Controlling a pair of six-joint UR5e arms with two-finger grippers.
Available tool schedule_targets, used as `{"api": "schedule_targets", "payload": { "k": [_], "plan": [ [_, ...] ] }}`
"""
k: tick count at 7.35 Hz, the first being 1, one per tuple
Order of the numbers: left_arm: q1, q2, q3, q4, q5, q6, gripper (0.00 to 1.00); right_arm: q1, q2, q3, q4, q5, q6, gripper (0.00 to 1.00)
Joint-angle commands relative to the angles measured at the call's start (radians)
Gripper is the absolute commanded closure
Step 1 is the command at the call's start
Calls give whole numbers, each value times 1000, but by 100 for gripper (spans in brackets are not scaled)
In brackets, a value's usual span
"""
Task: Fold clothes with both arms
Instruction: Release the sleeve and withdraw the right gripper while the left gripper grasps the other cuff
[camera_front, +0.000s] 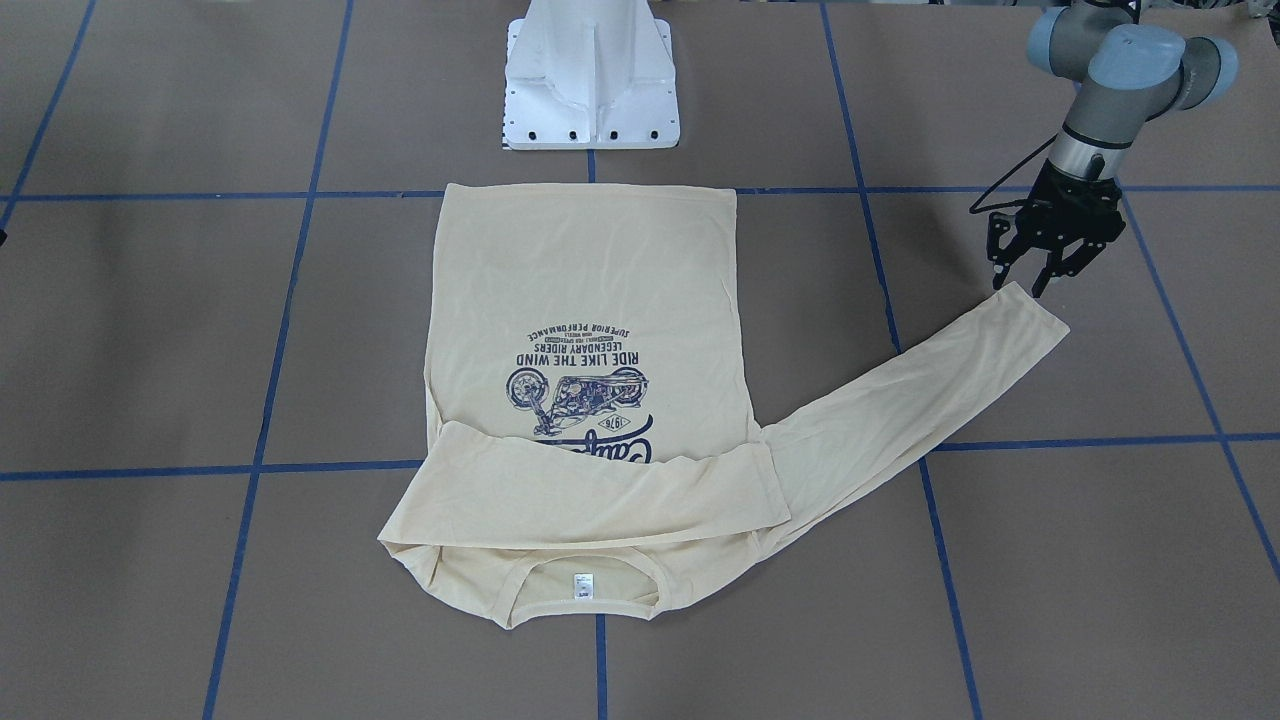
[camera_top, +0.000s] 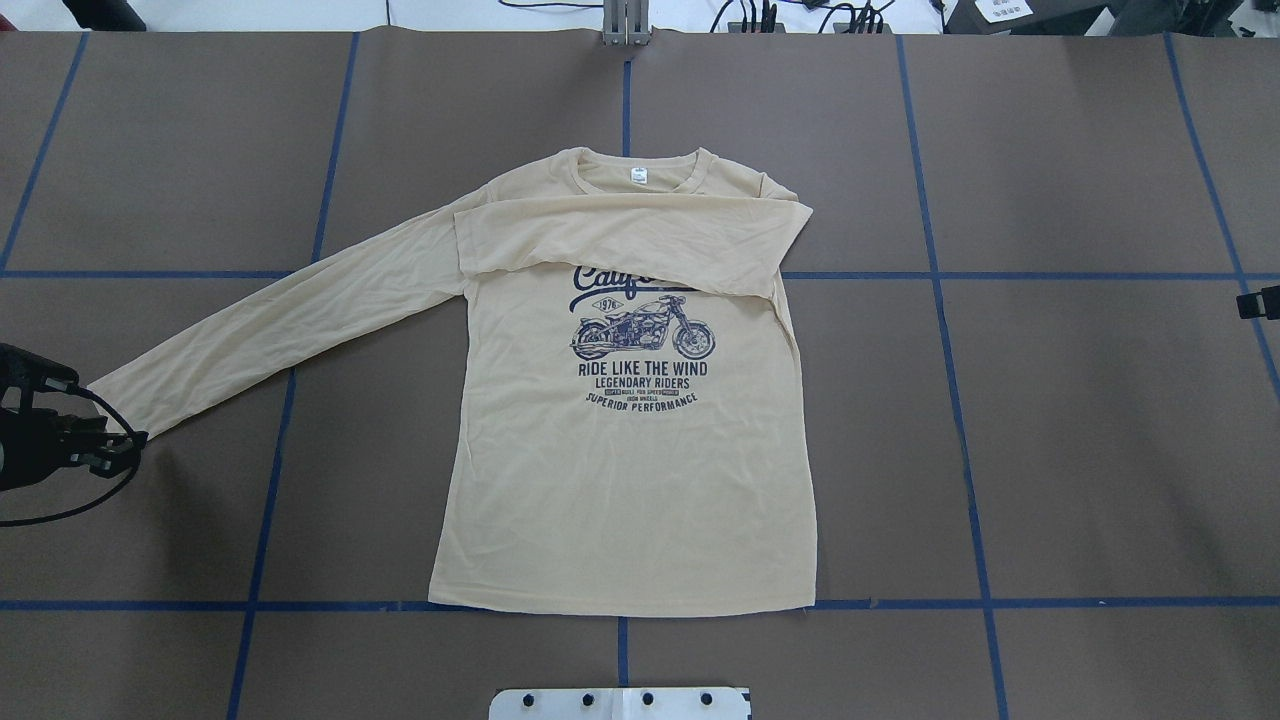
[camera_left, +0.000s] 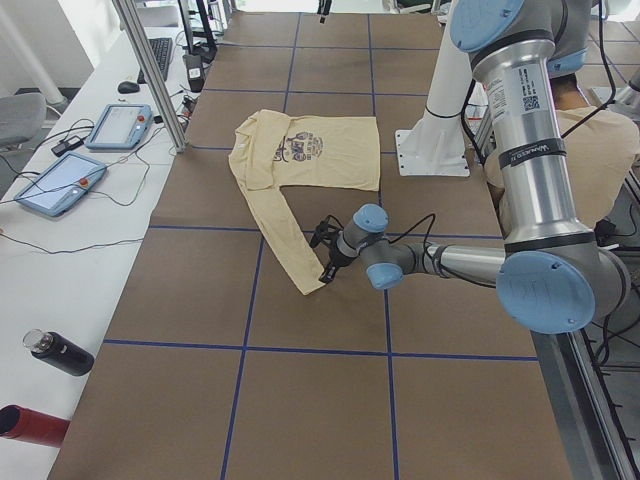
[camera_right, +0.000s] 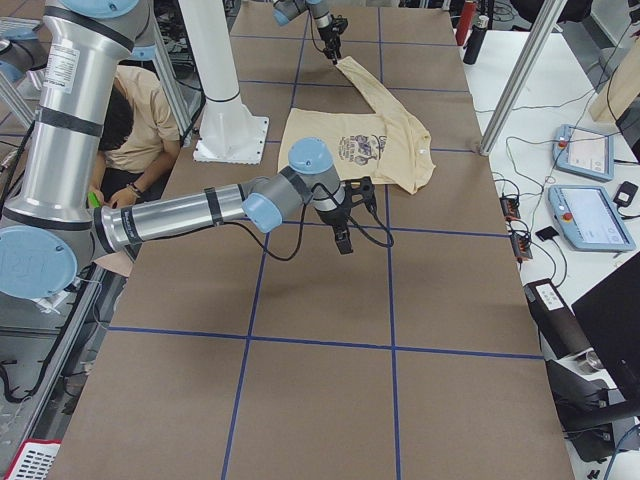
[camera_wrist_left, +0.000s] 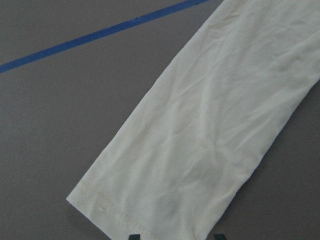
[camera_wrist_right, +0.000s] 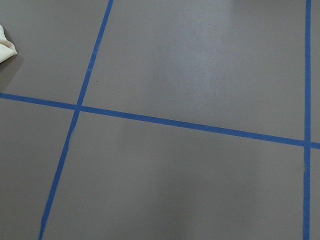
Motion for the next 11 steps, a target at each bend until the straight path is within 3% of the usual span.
{"api": "schedule_targets", "payload": {
  "k": [1, 7, 8, 11],
  "plan": [
    [2, 0, 7, 0, 1, 2, 44, 0, 0, 2, 0, 0, 0, 0],
    [2, 0, 17, 0, 1, 2, 49, 0, 0, 2, 0, 0, 0, 0],
    [2, 0, 17, 0, 1, 2, 56, 0, 0, 2, 0, 0, 0, 0],
    [2, 0, 21, -2, -1, 3, 55, 2, -1, -1, 0, 0, 0, 0]
  ]
}}
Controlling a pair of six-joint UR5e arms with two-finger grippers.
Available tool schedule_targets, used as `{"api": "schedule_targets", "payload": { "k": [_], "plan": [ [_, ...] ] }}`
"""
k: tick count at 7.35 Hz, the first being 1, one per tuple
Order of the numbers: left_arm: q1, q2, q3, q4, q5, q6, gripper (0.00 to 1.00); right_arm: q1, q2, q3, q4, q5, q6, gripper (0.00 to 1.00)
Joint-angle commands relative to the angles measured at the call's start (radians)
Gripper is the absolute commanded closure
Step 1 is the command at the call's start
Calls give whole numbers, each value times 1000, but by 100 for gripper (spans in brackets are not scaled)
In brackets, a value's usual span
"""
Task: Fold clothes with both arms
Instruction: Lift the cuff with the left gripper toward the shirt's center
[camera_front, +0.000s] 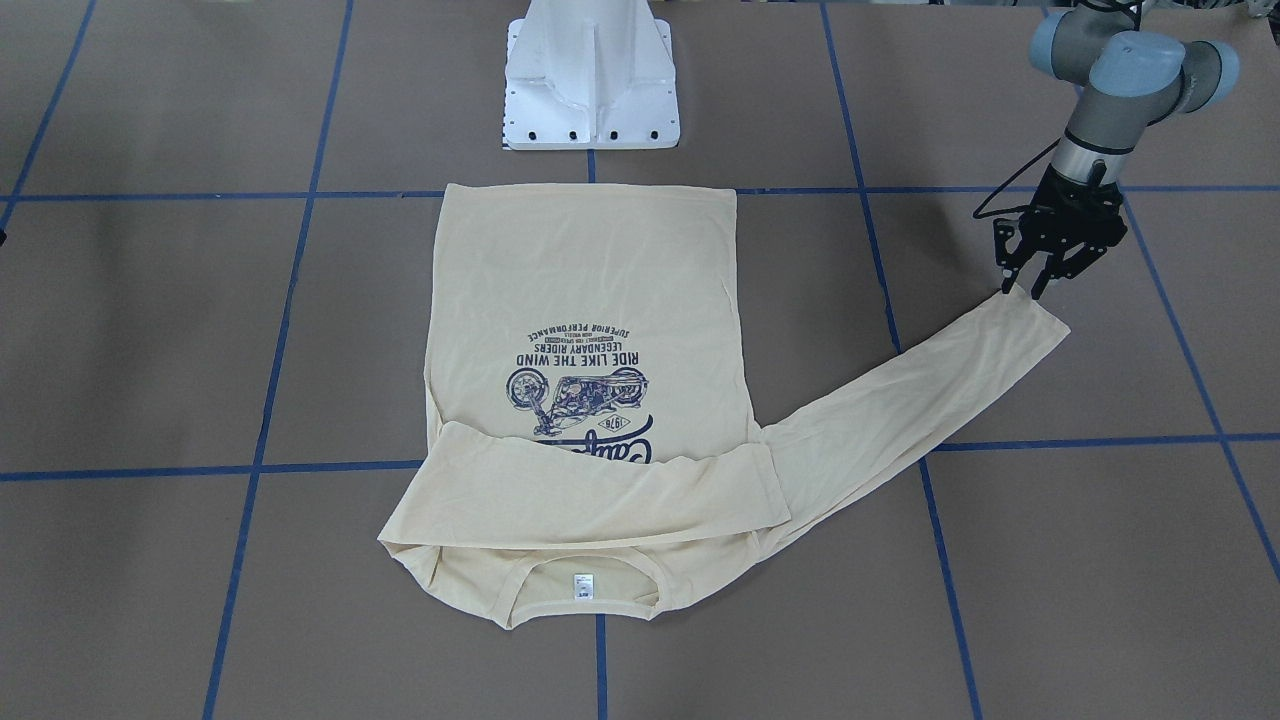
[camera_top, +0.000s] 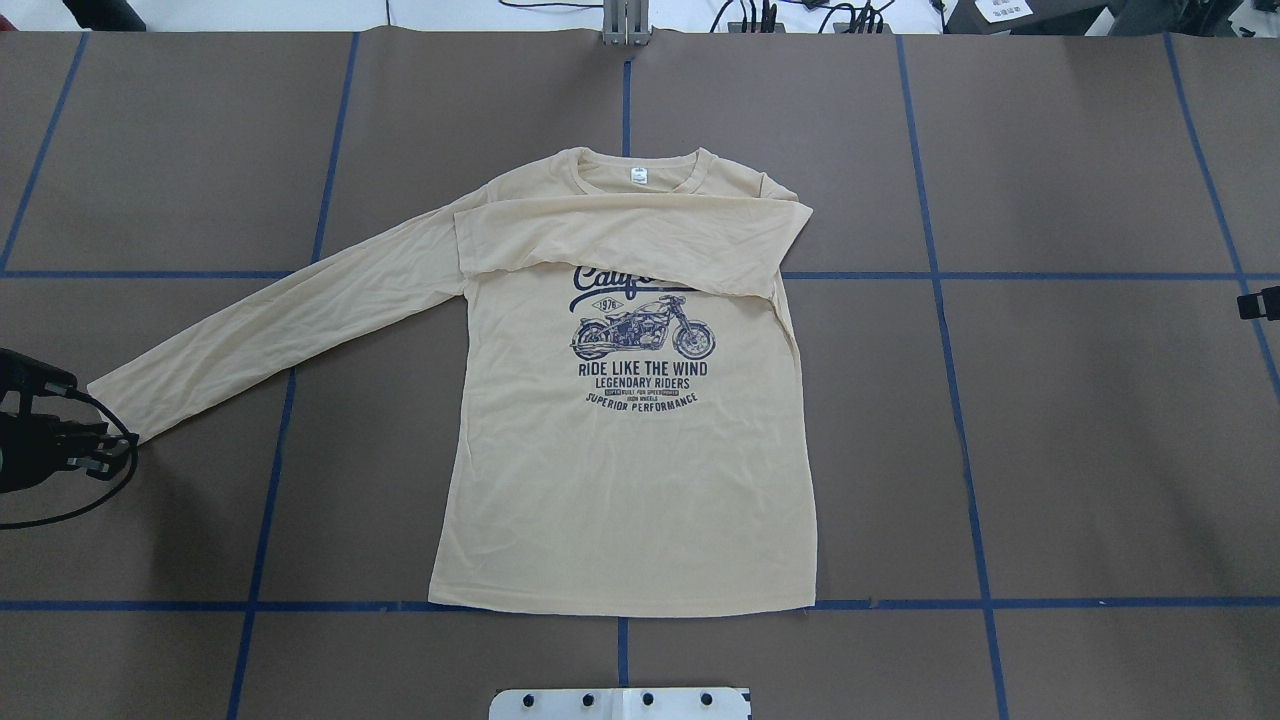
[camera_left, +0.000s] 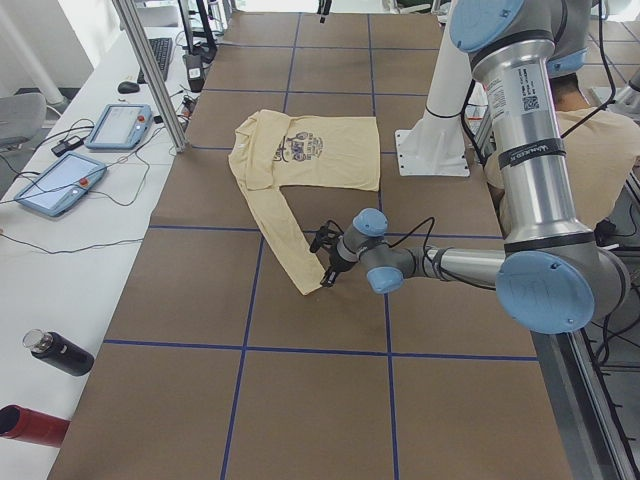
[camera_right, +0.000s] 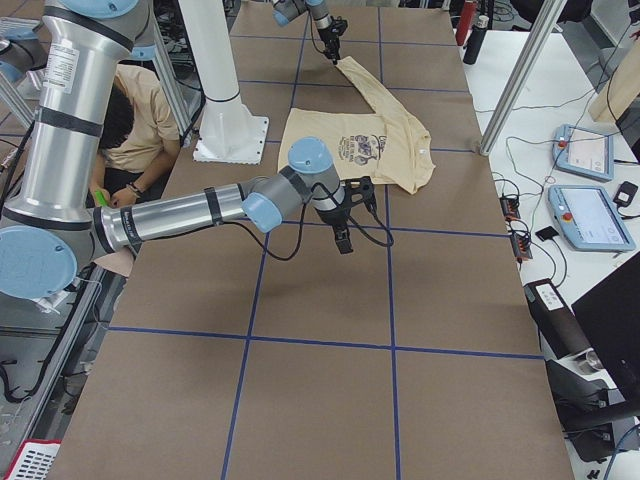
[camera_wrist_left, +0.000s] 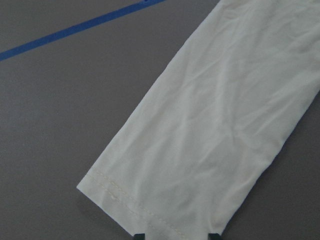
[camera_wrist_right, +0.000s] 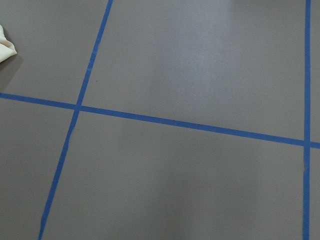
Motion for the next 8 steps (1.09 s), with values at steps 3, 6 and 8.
{"api": "schedule_targets", "payload": {
  "k": [3, 6, 8],
  "plan": [
    [3, 0, 2, 0, -1, -1, 61, 1, 0, 0, 0, 0, 0, 0],
    [3, -2, 4, -3, 0, -2, 100, 0, 0, 0, 0, 0, 0, 0],
    [-3, 2, -22, -3, -6, 2, 100, 0, 1, 0, 0, 0, 0, 0]
  ]
}}
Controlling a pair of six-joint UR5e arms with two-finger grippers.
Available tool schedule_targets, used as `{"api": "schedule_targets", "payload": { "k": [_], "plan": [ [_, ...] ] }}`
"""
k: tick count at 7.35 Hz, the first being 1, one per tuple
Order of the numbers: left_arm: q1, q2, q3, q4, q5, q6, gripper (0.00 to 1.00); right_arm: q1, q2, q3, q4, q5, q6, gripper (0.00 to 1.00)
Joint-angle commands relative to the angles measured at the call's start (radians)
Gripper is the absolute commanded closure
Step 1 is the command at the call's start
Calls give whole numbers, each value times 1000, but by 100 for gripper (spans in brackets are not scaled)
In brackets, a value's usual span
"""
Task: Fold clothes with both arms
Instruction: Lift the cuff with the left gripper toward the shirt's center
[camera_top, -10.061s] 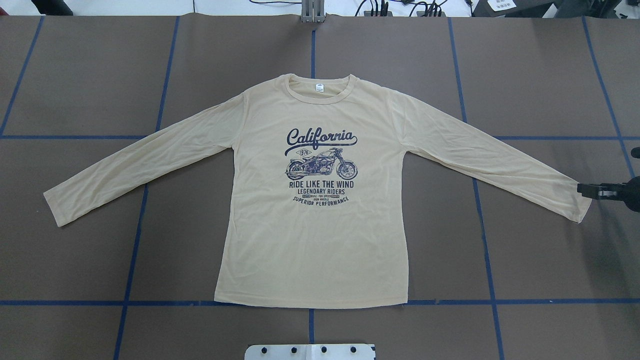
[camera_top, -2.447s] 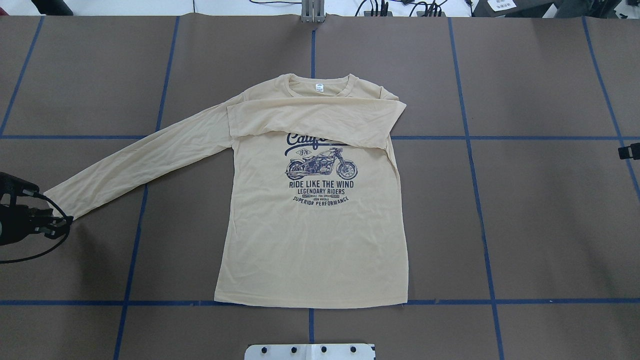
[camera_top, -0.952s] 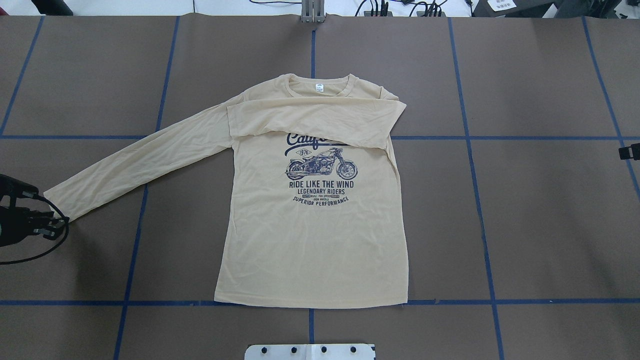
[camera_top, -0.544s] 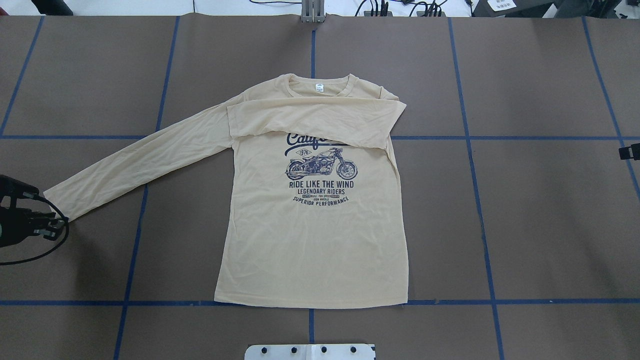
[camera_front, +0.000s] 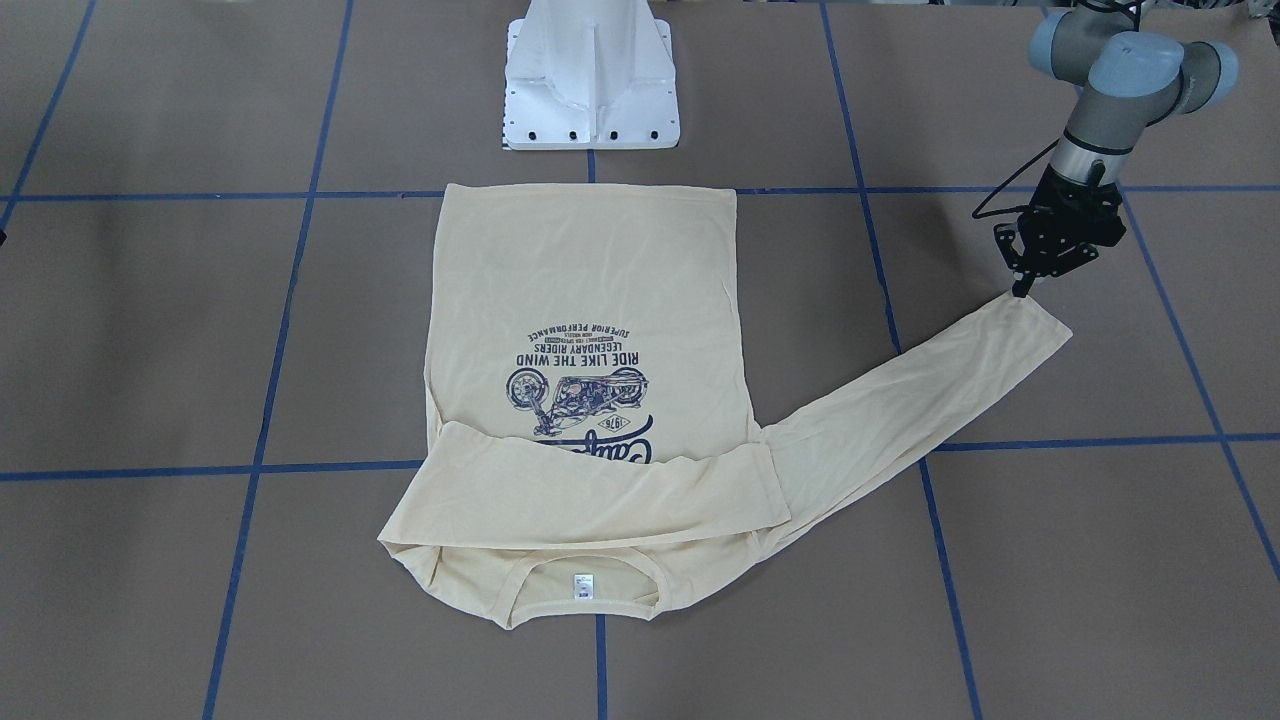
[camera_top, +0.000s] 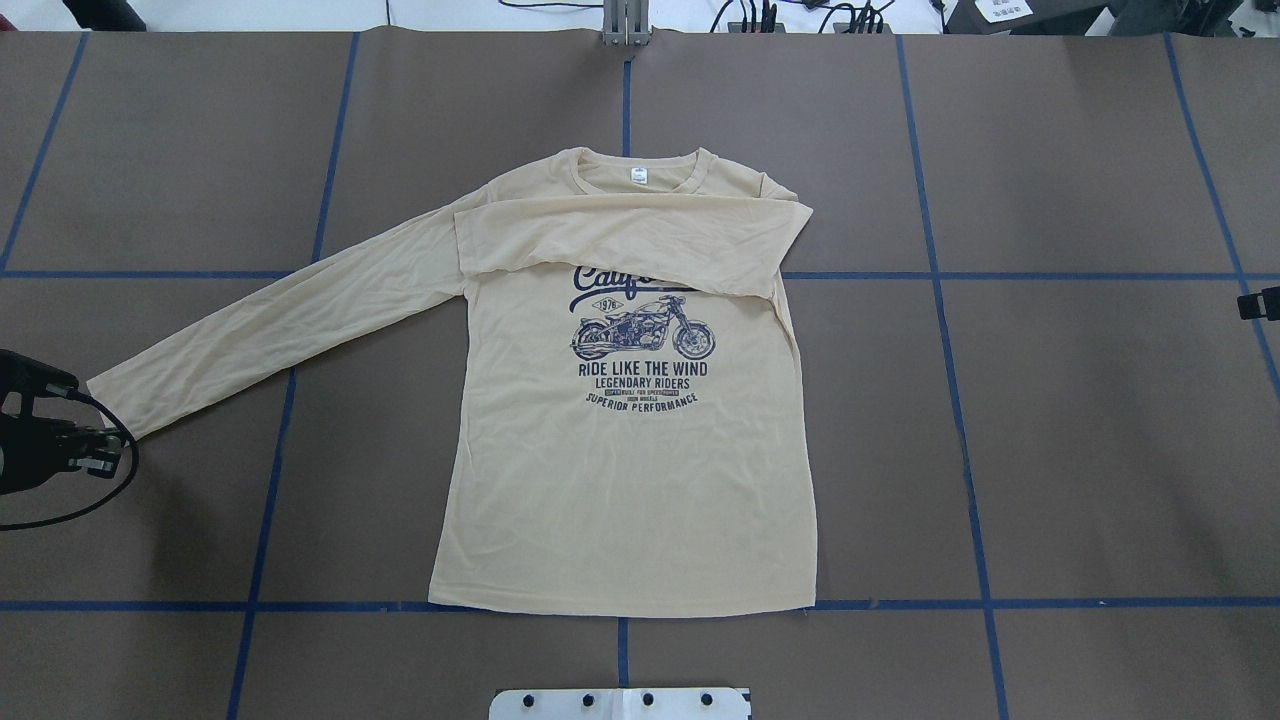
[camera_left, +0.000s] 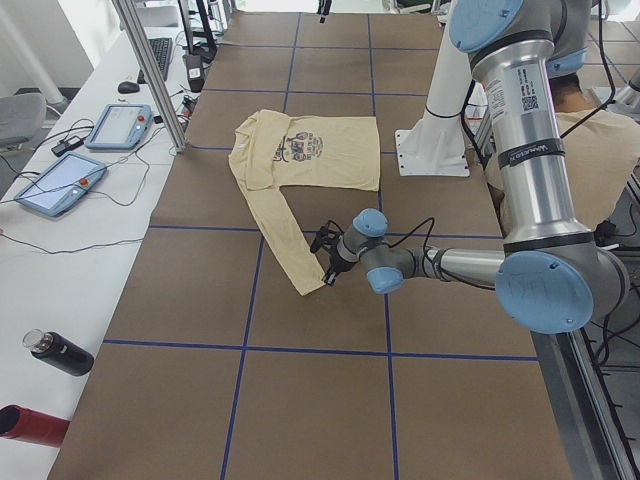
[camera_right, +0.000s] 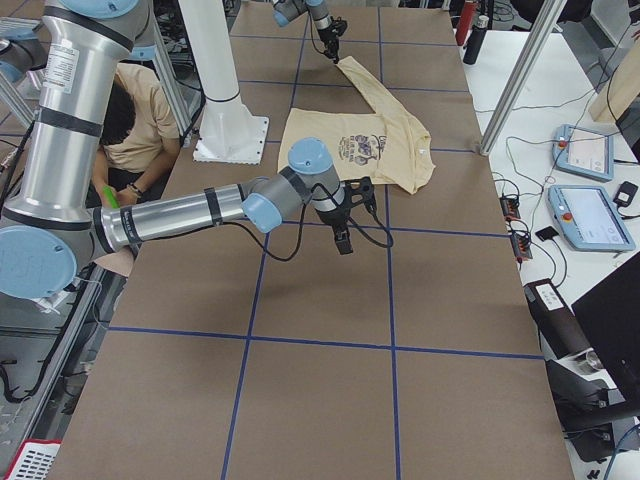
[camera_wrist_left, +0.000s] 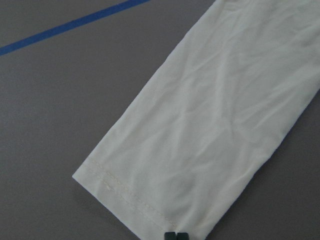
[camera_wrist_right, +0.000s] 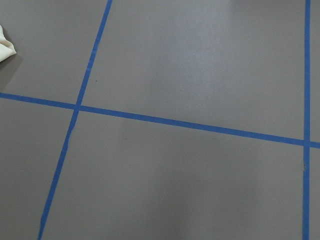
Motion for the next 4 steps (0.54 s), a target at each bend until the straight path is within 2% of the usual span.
{"api": "schedule_targets", "payload": {
  "k": [1, 3, 4],
  "plan": [
    [-9, 3, -51, 6, -21, 9, 100, 1, 2, 0, -2, 0, 0, 0],
    [-56, -12, -89, 18, -115, 95, 100, 0, 7, -1, -2, 0, 0, 0],
    [-76, -34, -128, 90, -152, 95, 100, 0, 7, -2, -2, 0, 0, 0]
  ]
}}
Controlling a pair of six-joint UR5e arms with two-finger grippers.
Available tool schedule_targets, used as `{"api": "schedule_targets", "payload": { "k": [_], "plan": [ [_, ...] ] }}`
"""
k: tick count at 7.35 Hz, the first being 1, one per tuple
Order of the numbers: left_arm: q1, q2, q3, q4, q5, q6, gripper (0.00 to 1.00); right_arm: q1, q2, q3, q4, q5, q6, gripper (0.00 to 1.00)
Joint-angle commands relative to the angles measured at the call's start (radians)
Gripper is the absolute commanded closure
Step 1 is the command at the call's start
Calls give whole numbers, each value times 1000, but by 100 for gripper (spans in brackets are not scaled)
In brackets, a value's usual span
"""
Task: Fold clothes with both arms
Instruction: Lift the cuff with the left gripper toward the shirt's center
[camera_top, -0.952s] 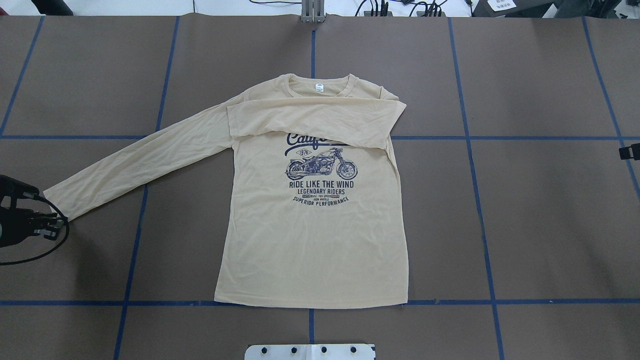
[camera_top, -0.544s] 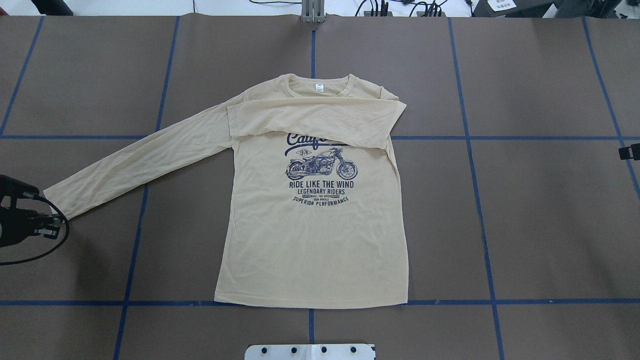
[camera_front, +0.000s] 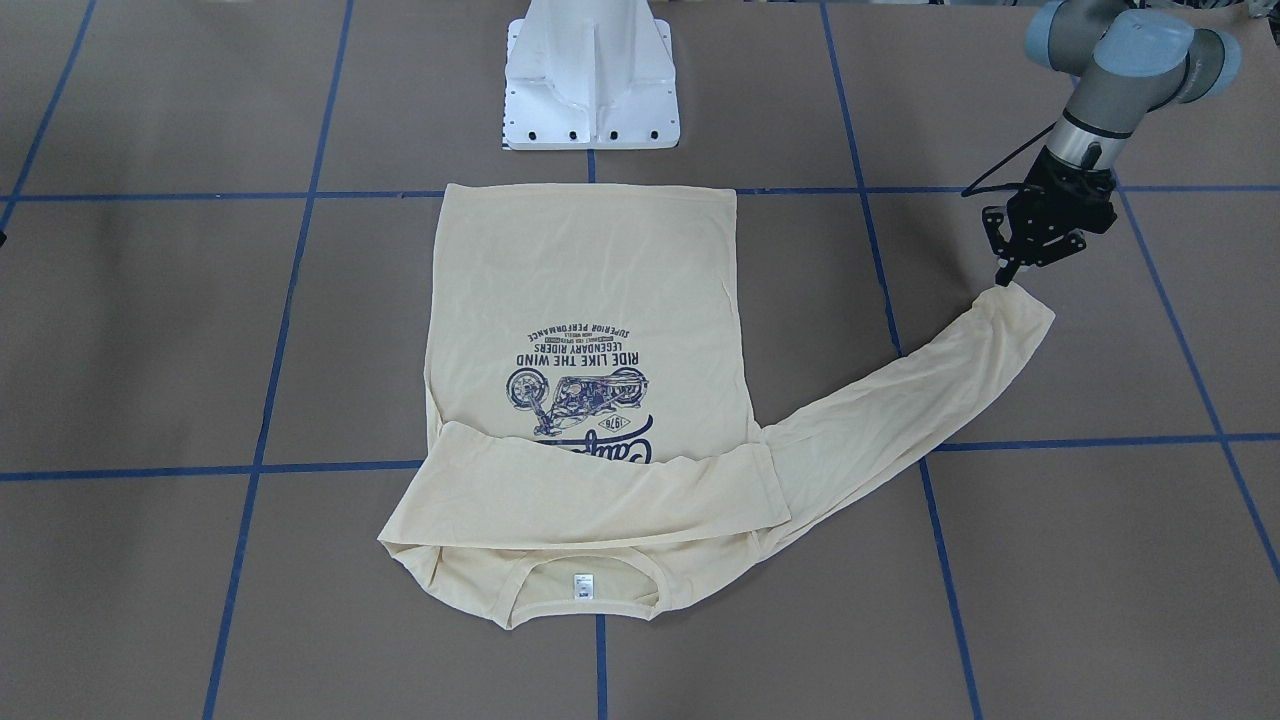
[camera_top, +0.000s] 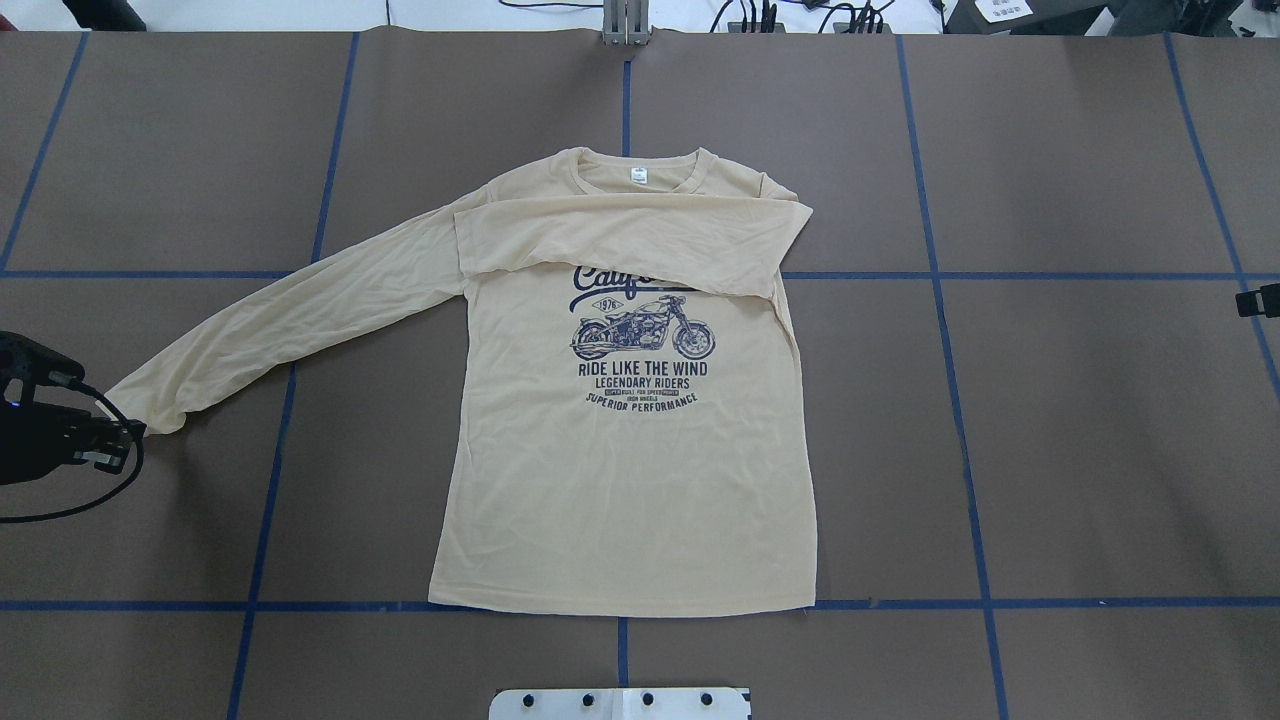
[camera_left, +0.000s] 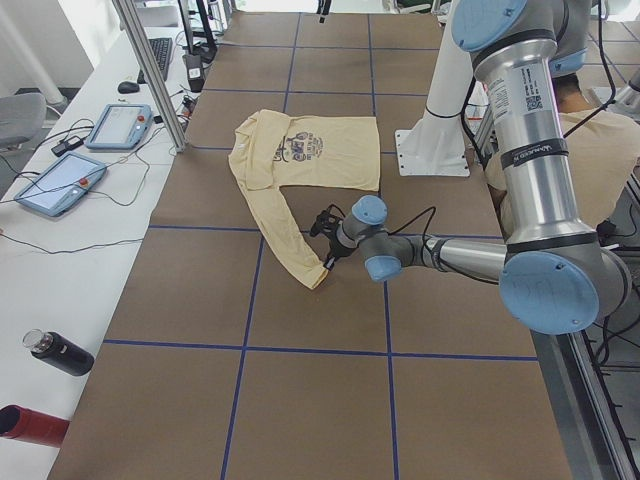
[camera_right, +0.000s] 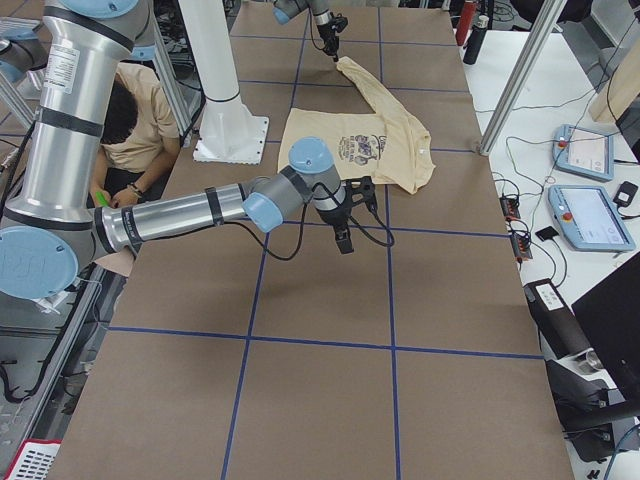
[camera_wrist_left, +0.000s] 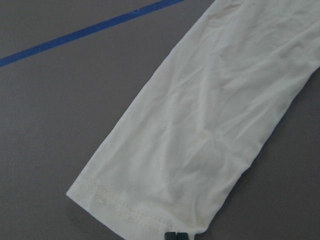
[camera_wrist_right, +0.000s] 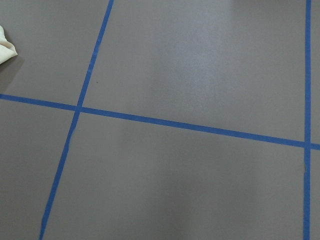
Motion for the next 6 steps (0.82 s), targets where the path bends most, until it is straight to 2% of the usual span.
{"api": "schedule_targets", "payload": {
  "k": [1, 2, 3, 5, 6],
  "plan": [
    [-47, -103, -117, 233, -61, 18, 100, 1, 3, -1, 0, 0, 0, 0],
    [-49, -257, -188, 486, -60, 18, 100, 1, 3, -1, 0, 0, 2, 0],
    [-49, -428, -202, 689, -60, 18, 100, -1, 4, -1, 0, 0, 3, 0],
    [-53, -777, -186, 1060, -64, 16, 100, 1, 4, 1, 0, 0, 11, 0],
    [-56, -912, -150, 1167, -75, 7, 100, 1, 4, 1, 0, 0, 12, 0]
  ]
}}
